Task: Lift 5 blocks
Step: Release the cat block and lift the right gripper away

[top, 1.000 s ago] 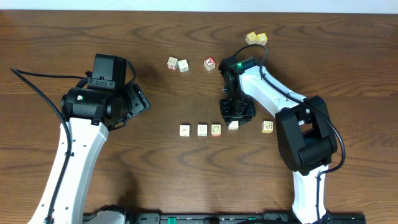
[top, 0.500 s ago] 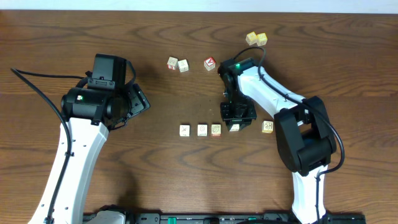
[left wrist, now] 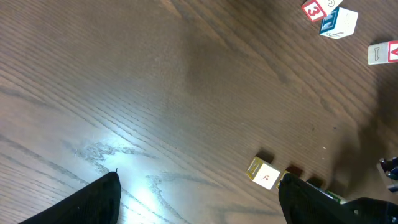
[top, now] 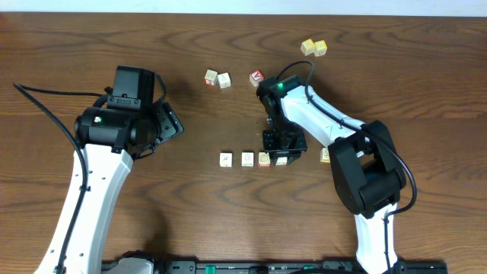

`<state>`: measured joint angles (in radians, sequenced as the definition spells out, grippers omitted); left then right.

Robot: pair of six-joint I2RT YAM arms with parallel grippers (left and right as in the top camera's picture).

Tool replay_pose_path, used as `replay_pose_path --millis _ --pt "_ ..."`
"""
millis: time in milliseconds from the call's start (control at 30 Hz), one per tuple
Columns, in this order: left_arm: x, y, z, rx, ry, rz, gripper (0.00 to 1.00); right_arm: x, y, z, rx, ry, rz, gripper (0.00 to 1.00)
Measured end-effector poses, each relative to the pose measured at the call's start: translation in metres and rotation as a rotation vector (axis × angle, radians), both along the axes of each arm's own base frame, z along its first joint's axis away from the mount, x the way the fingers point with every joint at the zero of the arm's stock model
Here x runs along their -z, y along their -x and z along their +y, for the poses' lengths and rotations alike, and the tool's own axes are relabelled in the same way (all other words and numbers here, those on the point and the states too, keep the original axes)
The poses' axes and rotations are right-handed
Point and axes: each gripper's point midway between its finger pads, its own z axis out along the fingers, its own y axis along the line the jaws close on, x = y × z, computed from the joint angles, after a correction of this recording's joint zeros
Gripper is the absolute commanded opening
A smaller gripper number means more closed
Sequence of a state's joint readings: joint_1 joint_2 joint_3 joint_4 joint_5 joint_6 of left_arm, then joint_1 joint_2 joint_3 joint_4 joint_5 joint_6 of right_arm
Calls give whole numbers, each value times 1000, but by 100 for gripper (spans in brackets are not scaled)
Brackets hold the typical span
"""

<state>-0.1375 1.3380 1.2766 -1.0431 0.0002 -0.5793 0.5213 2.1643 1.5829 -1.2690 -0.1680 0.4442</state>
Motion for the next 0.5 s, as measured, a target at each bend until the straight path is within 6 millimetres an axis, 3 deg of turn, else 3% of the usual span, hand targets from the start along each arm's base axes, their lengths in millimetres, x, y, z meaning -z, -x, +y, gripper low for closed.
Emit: replay_pose_path --millis 500 --pt "0 0 0 0 0 0 81 -1 2 0 32 16 8 31"
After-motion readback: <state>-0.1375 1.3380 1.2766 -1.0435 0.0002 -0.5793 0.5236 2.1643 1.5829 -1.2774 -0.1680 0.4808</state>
